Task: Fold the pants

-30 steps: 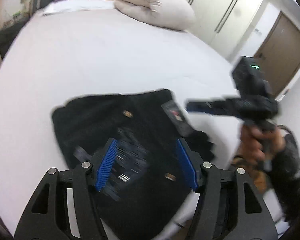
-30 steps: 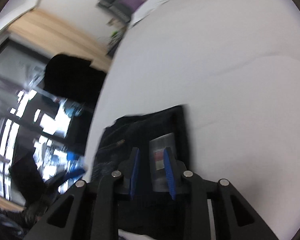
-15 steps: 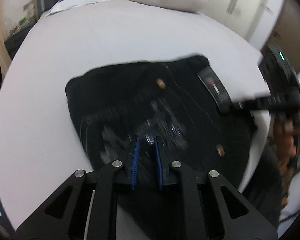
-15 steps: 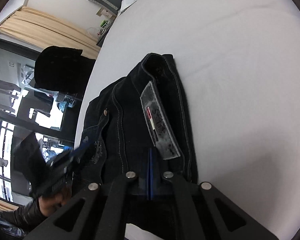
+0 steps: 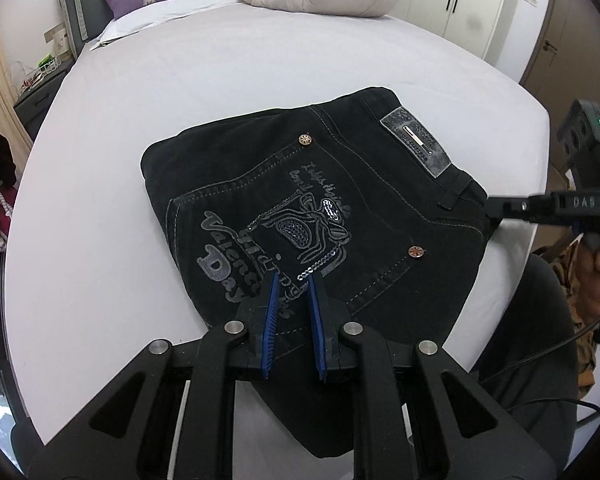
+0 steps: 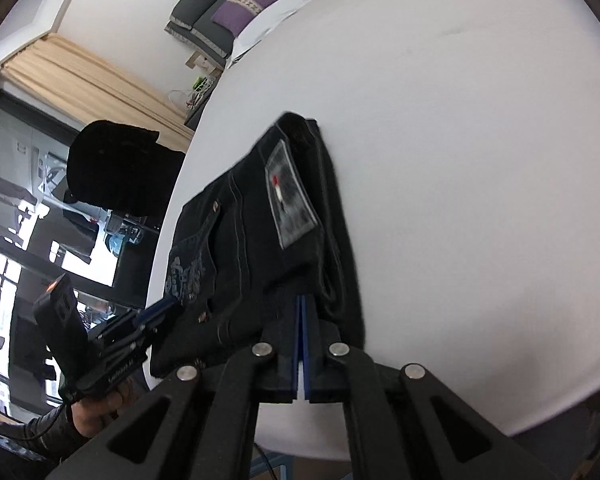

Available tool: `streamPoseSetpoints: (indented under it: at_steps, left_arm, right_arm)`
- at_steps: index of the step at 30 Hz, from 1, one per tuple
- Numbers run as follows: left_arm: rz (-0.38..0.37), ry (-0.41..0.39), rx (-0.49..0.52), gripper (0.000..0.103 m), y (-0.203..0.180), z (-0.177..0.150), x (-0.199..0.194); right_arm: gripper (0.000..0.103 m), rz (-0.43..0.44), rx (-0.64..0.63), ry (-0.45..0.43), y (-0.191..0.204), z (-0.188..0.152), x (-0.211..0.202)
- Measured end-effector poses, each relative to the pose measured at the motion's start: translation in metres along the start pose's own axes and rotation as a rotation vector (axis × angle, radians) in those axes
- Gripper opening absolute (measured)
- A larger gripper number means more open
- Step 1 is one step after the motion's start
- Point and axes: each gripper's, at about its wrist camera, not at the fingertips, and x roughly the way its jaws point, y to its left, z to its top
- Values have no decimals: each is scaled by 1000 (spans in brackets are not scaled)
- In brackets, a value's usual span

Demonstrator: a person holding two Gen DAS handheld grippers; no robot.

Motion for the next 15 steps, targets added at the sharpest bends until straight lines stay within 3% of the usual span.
streamPoseSetpoints:
  at_steps: [8,11,15]
  left_arm:
    - [-13,-1,-11,15,0,-3,-3]
    - [-36,3,-34,15,4,-4,-11]
    - [-96,-44,-126,18,29,-9,-44]
  right_arm:
    - [0,-83,-63,1,12,-6,-8]
    - [10,-140,-74,2,11,-8,-23]
    - [67,-132,-77,-70,13,3,-49]
